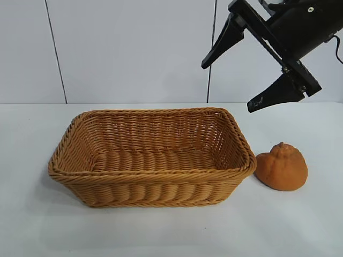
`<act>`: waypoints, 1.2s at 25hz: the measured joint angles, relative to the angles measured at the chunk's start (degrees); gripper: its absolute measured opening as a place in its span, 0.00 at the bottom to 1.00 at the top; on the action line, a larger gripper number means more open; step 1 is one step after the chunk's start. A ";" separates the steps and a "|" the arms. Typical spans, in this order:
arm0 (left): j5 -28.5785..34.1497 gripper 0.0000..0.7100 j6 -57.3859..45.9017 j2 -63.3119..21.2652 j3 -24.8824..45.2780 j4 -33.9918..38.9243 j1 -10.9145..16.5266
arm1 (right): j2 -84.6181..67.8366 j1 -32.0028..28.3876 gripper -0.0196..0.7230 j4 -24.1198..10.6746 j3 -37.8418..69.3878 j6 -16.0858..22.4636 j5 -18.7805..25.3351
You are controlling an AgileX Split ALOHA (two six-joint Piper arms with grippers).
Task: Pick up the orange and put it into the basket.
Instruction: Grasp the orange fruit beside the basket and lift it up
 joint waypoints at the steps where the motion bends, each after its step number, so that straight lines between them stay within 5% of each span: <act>1: -0.32 0.89 0.00 -2.81 1.70 0.32 0.00 | 0.00 0.00 0.94 0.00 0.00 0.00 0.00; 20: -1.21 0.89 0.00 -34.42 4.82 1.61 0.00 | 0.00 0.00 0.94 -0.12 0.00 0.00 2.53; 26: -1.16 0.89 0.00 -39.70 4.82 1.61 0.00 | 0.00 0.00 0.94 -3.92 -0.09 -0.06 5.61; 30: -1.16 0.89 0.00 -39.71 4.82 1.66 0.00 | 0.00 0.00 0.94 -9.74 -1.91 0.90 8.14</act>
